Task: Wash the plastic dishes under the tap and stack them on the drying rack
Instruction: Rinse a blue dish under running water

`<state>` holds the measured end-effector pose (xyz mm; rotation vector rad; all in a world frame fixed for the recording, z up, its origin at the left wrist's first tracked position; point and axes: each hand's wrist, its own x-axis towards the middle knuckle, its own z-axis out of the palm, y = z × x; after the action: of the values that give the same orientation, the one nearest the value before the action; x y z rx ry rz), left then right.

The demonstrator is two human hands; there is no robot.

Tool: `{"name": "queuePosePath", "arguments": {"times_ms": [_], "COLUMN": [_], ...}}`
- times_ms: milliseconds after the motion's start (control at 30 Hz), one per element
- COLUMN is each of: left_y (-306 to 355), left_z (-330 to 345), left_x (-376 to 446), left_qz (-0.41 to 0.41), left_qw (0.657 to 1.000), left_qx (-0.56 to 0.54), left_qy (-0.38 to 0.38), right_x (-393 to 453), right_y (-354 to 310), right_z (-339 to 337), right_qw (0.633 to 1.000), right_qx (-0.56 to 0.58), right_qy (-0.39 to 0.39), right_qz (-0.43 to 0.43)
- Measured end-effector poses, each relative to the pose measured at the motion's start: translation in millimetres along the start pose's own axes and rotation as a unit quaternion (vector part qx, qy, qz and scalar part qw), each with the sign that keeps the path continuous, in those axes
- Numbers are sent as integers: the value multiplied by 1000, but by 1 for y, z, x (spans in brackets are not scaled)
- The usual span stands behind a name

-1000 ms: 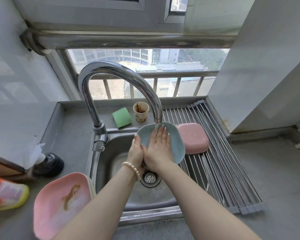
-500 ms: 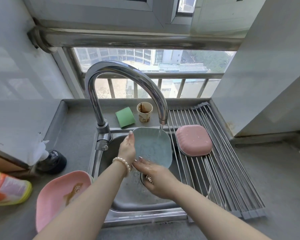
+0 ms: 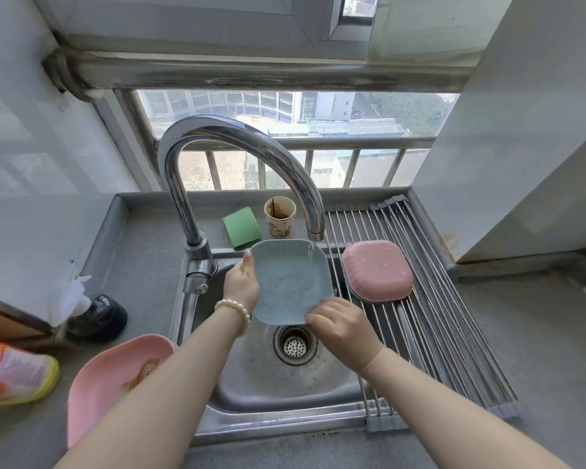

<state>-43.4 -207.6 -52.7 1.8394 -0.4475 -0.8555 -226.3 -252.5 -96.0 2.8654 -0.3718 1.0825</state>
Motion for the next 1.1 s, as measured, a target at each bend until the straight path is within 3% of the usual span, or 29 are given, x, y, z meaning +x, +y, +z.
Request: {"name": "queuePosePath", "arguments": {"times_ms": [100, 167, 233, 300, 367, 433, 567, 633, 733, 867, 967, 1100], "left_y": [-1, -3, -4, -9, -5, -8, -22, -26, -26, -23, -27, -34], "left_z": [-5, -6, -9, -11, -11, -1, 24, 30, 24, 10, 3, 8], "left_x": [5, 11, 14, 17, 0, -18, -54, -53, -42, -34, -36, -49], "left_qz": [26, 11, -36, -110, -169, -151, -139, -141, -65, -37, -78, -145], "left_qw": [998, 997, 996, 991, 973, 959, 914, 906, 941, 975, 973, 953], "left_qx": [55, 62, 69, 1, -98, -187, -370, -395, -331, -218, -215, -241], "left_qy": [-20, -36, -53, -78, -120, -150, -91, -63, -27, -22, -34, -117], "right_x": [-6, -7, -7, -5, 0, 9, 32, 33, 21, 8, 23, 48], "right_y": [9, 7, 7, 1, -6, -18, -54, -64, -57, -24, -13, -16], "right_z": [-4, -7, -8, -6, -4, -2, 8, 15, 9, -6, -11, -2], "right_qw": [997, 986, 962, 951, 963, 975, 975, 962, 961, 964, 891, 785], "right_qx": [-48, -94, -136, -144, -135, -89, 24, 91, 141, 40, -14, -4], "right_qy": [-52, -138, -227, -263, -227, -183, -99, -62, -49, -190, -410, -535], "right_qz": [-16, 14, 63, 69, 60, 86, 195, 251, 234, 182, 196, 314]}}
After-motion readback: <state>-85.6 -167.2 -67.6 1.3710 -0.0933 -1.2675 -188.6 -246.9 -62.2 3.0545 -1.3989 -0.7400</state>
